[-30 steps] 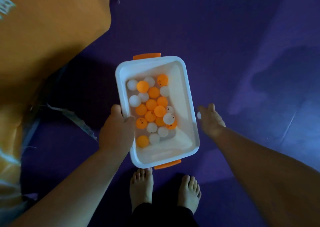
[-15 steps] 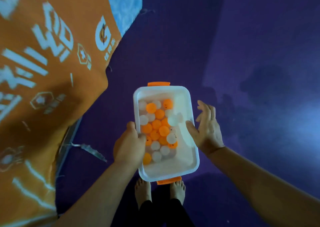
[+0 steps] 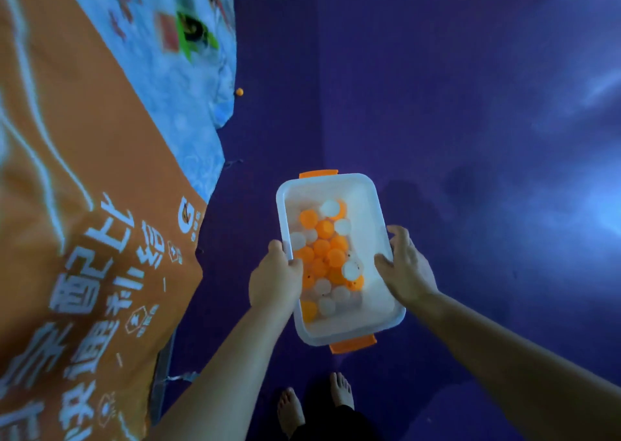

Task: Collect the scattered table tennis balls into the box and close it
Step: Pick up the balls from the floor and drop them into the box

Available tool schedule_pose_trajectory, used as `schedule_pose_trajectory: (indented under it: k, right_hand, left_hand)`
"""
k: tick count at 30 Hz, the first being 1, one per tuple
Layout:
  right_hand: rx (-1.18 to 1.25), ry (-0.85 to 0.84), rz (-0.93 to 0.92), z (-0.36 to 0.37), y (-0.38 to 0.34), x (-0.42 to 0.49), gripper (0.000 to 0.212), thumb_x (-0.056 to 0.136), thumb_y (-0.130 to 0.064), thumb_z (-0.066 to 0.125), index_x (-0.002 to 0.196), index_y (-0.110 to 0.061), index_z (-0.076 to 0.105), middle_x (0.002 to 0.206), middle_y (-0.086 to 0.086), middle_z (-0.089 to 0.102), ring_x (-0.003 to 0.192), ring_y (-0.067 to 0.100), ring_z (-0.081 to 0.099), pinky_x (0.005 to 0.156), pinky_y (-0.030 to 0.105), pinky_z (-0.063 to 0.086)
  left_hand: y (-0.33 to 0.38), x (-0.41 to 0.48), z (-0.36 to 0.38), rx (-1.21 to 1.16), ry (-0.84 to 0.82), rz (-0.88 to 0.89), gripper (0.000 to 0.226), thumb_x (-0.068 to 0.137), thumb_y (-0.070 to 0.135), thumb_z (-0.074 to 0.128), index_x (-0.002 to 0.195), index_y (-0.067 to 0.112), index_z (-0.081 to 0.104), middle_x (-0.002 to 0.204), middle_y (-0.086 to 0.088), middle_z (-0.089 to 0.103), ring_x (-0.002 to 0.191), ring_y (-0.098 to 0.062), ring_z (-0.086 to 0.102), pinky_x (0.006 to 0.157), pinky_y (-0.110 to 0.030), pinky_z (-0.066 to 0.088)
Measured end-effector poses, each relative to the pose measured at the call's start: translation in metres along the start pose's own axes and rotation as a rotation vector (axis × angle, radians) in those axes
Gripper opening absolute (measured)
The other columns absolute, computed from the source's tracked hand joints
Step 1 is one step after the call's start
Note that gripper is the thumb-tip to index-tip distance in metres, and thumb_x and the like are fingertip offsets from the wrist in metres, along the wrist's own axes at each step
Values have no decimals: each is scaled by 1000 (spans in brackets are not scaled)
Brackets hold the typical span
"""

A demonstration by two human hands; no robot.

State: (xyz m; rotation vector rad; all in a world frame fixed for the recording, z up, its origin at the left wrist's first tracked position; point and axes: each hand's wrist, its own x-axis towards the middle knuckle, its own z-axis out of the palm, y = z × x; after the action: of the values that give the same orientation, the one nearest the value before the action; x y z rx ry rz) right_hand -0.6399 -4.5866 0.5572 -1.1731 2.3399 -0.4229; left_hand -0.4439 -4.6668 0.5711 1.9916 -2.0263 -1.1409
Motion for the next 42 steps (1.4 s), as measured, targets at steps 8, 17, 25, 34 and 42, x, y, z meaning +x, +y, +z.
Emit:
schedule_pose_trajectory:
  k: [8,17,25,34,42]
  right_hand:
    - [-7,33,113,-98,33,-34,34,93,-28,48,123,-19,36,97,-4,52,70,9,51,50,19,34]
    - [186,107,246,-155,111,5,20,89,-19,51,108,-19,44,89,-2,54,68,11,51,51,23,35]
    - [182,25,189,-203,141,97,20,87,-18,56,104,-17,46,90,-3,56,71,12,54,52,21,37]
    - [101,-90,47,-210,99,222,24,86,-24,60,107,-17,51,93,-4,60,75,11,59,54,17,40]
    - [72,-117,-14,-218,5,361,21,85,-23,61,103,-16,52,88,-4,60,74,11,58,52,17,38]
  left_hand:
    - [99,-28,-3,-21,-92,100,16,91,26,48,100,13,48,75,3,53,59,-13,51,46,-27,33]
    - [199,-4,56,30,-230,133,15,89,28,49,95,13,47,76,1,53,61,-14,50,50,-28,37]
    - [261,49,81,-31,-244,63,17,87,30,51,94,15,49,84,-3,60,75,-23,61,63,-37,50]
    - [280,140,52,-141,-162,-21,18,87,31,54,95,16,50,87,-2,60,79,-20,60,69,-38,51]
    - [306,278,-21,-193,-122,-17,18,88,31,55,96,16,50,83,1,58,72,-15,58,58,-30,45]
